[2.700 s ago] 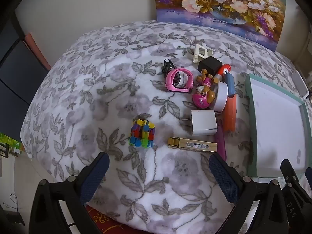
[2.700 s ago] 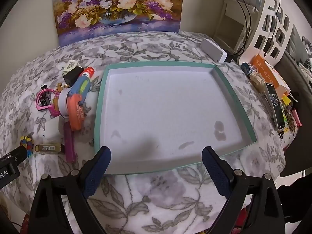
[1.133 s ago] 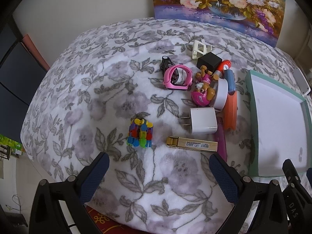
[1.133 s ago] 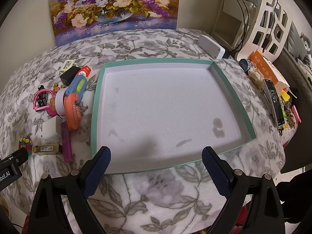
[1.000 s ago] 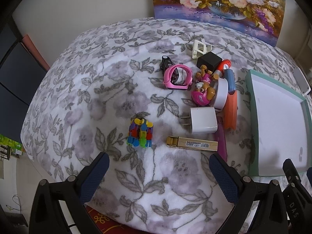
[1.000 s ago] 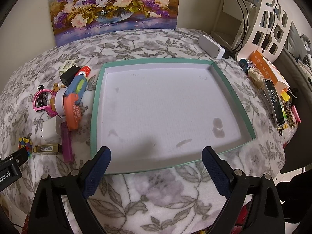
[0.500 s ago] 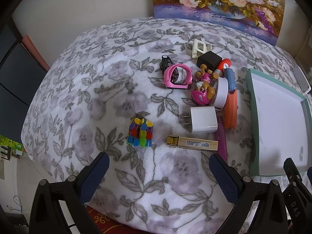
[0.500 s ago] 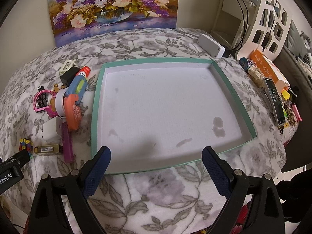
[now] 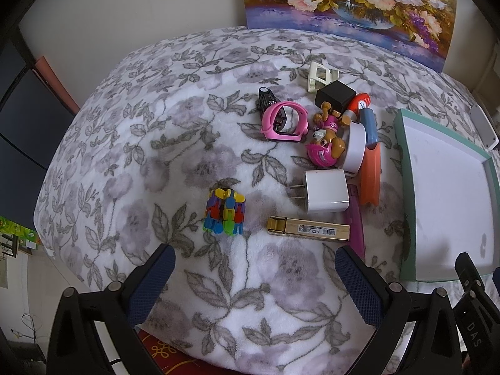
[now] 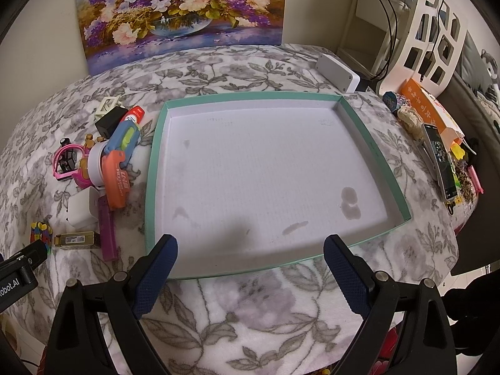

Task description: Organize rigid objects

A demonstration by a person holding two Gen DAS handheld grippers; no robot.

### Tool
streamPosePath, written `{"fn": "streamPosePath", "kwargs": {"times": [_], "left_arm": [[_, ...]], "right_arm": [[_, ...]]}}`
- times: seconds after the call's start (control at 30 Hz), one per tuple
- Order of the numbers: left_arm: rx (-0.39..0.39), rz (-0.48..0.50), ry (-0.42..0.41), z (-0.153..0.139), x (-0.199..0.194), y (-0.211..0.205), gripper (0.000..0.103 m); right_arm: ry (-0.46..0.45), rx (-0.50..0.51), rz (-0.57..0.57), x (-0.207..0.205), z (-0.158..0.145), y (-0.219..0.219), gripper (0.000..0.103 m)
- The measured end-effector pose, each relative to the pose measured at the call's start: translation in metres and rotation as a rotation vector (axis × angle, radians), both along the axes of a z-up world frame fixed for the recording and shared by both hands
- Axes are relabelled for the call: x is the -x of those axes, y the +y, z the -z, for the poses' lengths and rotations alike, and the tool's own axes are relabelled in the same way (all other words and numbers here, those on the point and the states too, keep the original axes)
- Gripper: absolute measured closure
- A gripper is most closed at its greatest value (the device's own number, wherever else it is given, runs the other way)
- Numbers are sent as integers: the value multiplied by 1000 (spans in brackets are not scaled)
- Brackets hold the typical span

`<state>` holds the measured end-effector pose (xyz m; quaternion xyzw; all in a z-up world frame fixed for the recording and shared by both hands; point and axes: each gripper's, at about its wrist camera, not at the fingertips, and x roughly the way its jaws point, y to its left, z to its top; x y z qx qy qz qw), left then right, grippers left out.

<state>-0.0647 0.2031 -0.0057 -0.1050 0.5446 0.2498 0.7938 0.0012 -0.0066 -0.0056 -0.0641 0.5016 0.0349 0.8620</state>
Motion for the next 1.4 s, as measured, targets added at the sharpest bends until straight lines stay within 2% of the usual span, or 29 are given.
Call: {"fn": "streamPosePath", "kwargs": {"times": [0.33, 0.47, 0.6, 0.7, 0.9, 1.07, 1.2, 1.27, 1.4], "left_arm": [[0, -1, 1, 0, 1, 0, 0], [12, -4, -1, 1, 0, 4, 0], [10, -62, 6, 2, -3, 26, 0], [4, -114, 21, 5, -2, 44, 0], [88, -212, 31, 21, 5, 82, 0], [113, -210, 24, 25, 3, 90, 0], [162, -234, 23, 33, -1, 103, 0], [179, -231, 16, 36, -4, 106, 0], [217, -213, -11, 39, -9, 111, 0]], "right_arm": [[2, -2, 0, 0, 0, 0, 8], [9, -34, -5, 0, 0, 1, 8], [55, -120, -59, -2, -2, 15, 8], [92, -138, -125, -1, 2, 38, 8], [151, -129, -214, -1, 14, 87, 8], [205, -139, -239, -5, 28, 113, 8], [201, -103, -259, -6, 36, 132, 8], [236, -126, -274, -6, 40, 140, 8], [229, -110, -292, -4, 43, 151, 8]]}}
